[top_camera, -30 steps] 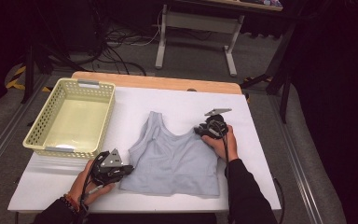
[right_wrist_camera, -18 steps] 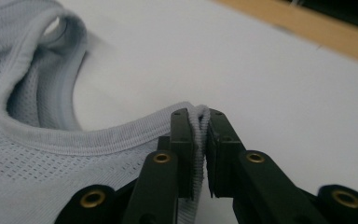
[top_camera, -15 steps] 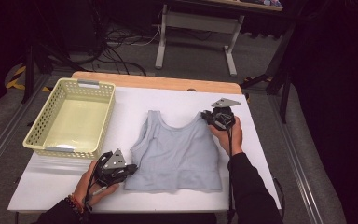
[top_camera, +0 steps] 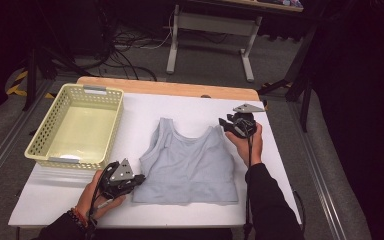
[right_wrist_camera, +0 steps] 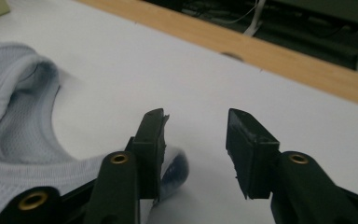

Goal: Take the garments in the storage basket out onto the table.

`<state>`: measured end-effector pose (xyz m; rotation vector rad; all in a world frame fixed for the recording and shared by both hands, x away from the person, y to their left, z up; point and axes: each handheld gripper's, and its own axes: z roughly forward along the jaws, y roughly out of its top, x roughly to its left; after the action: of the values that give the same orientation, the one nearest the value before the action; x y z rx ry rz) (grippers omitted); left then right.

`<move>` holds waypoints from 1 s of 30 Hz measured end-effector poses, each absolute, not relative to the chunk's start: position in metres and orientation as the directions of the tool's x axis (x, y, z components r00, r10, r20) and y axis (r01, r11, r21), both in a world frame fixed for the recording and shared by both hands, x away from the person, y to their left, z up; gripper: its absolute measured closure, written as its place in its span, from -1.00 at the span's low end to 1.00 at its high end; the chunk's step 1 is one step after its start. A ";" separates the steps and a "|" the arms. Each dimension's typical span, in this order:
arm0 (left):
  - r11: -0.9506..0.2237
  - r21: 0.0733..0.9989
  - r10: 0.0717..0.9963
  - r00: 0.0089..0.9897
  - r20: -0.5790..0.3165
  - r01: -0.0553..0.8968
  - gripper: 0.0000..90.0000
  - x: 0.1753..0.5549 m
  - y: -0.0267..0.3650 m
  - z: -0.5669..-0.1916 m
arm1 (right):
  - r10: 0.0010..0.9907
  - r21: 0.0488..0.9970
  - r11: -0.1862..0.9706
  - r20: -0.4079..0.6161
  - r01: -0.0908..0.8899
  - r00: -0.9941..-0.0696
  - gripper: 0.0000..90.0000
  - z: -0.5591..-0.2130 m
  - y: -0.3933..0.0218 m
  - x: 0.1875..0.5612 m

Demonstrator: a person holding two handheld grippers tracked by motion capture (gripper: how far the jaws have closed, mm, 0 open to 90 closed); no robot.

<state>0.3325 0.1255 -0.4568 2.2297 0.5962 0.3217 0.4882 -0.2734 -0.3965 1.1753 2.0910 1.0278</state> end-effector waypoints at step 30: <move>-0.612 0.715 0.520 0.853 0.044 0.337 0.93 0.336 0.125 -0.465 | 0.823 0.781 0.391 -0.060 0.488 -0.564 0.17 -0.406 -0.264 0.499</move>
<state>0.3362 0.1245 -0.4645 2.2831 0.6186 0.3202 0.4990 -0.2637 -0.4058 1.1255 2.2129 1.0232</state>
